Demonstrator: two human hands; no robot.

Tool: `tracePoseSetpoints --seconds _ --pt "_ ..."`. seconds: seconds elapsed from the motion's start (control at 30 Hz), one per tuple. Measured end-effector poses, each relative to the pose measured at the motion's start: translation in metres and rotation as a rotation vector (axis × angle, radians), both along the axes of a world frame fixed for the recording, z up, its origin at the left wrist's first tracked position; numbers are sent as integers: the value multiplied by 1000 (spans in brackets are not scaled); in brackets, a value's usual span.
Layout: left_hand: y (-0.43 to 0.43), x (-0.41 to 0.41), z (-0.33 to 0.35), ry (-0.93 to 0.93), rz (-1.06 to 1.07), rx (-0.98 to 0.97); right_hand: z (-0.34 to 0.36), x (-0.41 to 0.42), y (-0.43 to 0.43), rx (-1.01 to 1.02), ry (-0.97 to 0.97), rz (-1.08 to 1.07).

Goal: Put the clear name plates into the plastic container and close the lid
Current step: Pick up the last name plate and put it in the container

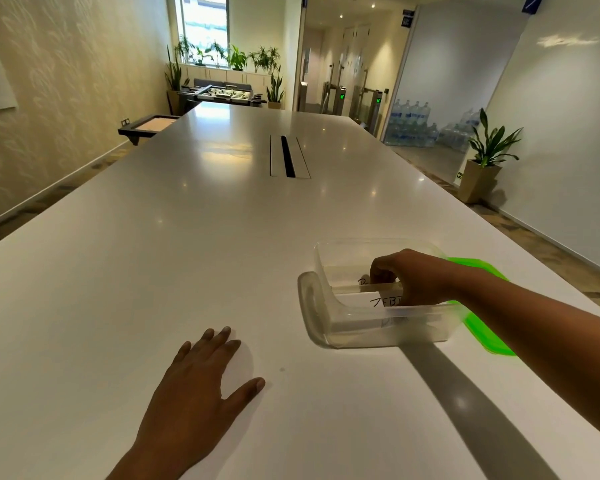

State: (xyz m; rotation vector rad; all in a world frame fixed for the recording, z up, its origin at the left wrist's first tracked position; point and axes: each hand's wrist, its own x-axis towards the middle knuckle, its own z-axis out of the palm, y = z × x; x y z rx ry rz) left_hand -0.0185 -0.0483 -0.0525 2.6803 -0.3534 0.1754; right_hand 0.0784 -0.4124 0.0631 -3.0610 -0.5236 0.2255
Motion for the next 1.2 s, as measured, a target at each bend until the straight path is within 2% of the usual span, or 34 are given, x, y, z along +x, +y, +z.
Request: tracePoseSetpoints --seconds 0.5,0.73,0.83,1.03,1.13,1.2 --pt "0 2 -2 -12 4 7 2 -1 -1 72 41 -13" --pt "0 2 -3 -17 4 2 6 -1 -3 181 -40 -66" --pt "0 2 -3 -19 1 -1 9 -7 2 296 -135 -107" --pt "0 1 -4 -27 -2 -6 15 -48 37 545 -462 -130" --pt "0 1 -4 -23 3 0 13 -82 60 611 -658 -52" --pt "0 1 -4 -25 7 11 8 -103 75 636 -717 30"
